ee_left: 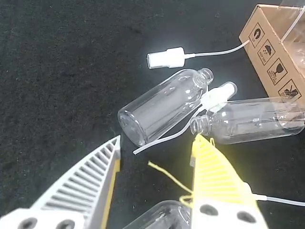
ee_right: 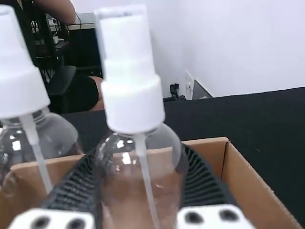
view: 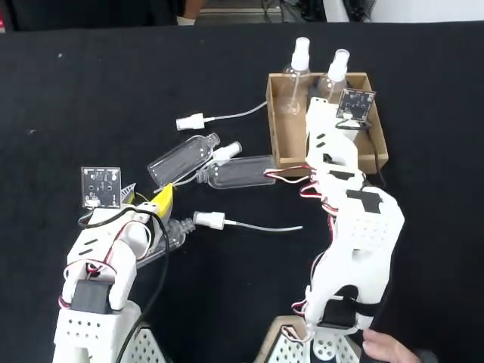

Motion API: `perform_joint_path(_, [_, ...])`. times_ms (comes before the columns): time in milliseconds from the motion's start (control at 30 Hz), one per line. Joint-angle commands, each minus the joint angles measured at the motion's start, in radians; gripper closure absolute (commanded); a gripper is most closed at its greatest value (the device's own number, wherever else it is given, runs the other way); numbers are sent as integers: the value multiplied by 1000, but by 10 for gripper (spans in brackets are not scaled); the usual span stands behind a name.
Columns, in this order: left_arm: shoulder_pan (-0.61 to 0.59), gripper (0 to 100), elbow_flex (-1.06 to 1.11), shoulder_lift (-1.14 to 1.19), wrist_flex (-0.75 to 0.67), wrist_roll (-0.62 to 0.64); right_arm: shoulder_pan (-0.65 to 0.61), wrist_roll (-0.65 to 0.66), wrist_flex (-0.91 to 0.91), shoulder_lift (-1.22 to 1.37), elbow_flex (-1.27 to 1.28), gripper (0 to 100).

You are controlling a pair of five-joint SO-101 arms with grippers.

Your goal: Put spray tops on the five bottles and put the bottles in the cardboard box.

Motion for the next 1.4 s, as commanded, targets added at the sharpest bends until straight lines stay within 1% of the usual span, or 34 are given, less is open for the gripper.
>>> perform_joint_path(0, [-1, 766, -8, -11, -21, -2, 8, -9, 2, -13, -24, 826])
perform_joint_path(367, [-1, 766, -8, -11, -21, -2, 6, -9, 0, -45, 31, 825])
perform_joint_path(733, [-1, 766, -8, -11, -21, -2, 8, -9, 0, -42, 33, 819])
perform_joint_path(800, [-1, 766, -10, -11, -21, -2, 8, -9, 0, -42, 35, 783])
perform_joint_path(933, [-1, 766, -10, -11, -21, -2, 6, -9, 0, -42, 38, 675])
perform_joint_path(967, [-1, 766, -10, -11, -21, -2, 6, -9, 0, -42, 38, 663])
perform_joint_path(1067, [-1, 766, -10, -11, -21, -2, 6, -9, 0, -48, 48, 673])
perform_joint_path(1133, [-1, 766, -10, -11, -21, -2, 6, -9, -29, -48, 58, 681])
perform_joint_path(1267, [-1, 766, -10, -11, -21, -2, 6, -9, -173, -48, 127, 698])
perform_joint_path(1367, [-1, 766, -10, -11, -21, -2, 9, -9, -196, -50, 145, 709])
